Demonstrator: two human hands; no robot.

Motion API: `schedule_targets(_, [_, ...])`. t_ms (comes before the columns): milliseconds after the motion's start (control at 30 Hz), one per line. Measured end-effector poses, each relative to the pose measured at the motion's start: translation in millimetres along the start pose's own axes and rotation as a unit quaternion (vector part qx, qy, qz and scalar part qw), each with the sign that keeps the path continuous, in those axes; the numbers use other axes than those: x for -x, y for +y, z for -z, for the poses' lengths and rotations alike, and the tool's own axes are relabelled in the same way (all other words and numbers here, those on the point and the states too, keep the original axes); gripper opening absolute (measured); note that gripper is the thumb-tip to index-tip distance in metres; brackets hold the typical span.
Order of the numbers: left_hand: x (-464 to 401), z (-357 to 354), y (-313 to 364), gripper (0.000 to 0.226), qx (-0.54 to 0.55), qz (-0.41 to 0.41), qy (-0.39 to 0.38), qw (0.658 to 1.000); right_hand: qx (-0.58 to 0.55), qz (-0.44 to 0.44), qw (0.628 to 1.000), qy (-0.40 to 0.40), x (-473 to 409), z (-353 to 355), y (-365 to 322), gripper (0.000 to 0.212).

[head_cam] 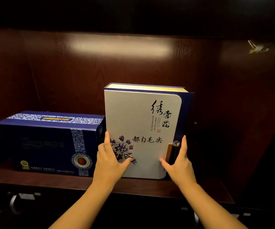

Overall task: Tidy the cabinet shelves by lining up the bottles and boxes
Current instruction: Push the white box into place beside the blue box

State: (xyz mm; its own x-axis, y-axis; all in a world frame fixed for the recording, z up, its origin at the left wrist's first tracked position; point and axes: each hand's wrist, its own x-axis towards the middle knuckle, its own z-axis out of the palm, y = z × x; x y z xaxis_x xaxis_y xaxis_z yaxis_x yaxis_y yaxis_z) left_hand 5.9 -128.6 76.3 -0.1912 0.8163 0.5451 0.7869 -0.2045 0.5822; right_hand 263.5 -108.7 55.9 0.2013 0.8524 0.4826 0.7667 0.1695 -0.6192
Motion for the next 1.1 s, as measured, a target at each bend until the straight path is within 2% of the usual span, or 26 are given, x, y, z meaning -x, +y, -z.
schedule_targets(133, [-18,35,-10,0.097,-0.118,-0.121,0.101,0.98,-0.013,-0.007,1.0,0.01,-2,-1,2,0.133])
schedule_targets(200, [-37,57,-20,0.094,-0.166,-0.157,0.131,0.965,-0.024,-0.01,1.0,0.013,-3,-1,2,0.134])
schedule_targets(267, [-58,73,-29,0.108,-0.223,-0.148,0.097,0.959,-0.034,-0.015,0.999,0.013,-4,-2,3,0.136])
schedule_targets(367, [-78,83,-39,0.129,-0.271,-0.114,0.005,0.956,-0.043,-0.024,0.999,0.013,-4,-3,1,0.139])
schedule_targets(467, [-85,82,-46,0.133,-0.293,-0.114,-0.034,0.949,-0.041,-0.021,0.999,0.018,-3,-5,-1,0.14])
schedule_targets(533, [-86,79,-47,0.131,-0.281,-0.118,-0.037,0.952,-0.04,-0.021,0.999,0.015,-3,-7,-2,0.14])
schedule_targets(700, [-88,75,-45,0.13,-0.17,-0.126,-0.067,0.975,-0.055,-0.018,0.998,0.004,-3,-14,-10,0.139])
schedule_targets(833, [-88,76,-49,0.13,-0.143,-0.135,-0.074,0.978,-0.051,-0.021,0.998,0.005,-2,-18,-15,0.139])
schedule_targets(1100, [-89,79,-53,0.114,-0.089,-0.142,-0.059,0.984,-0.051,-0.025,0.998,-0.001,3,-20,-24,0.139])
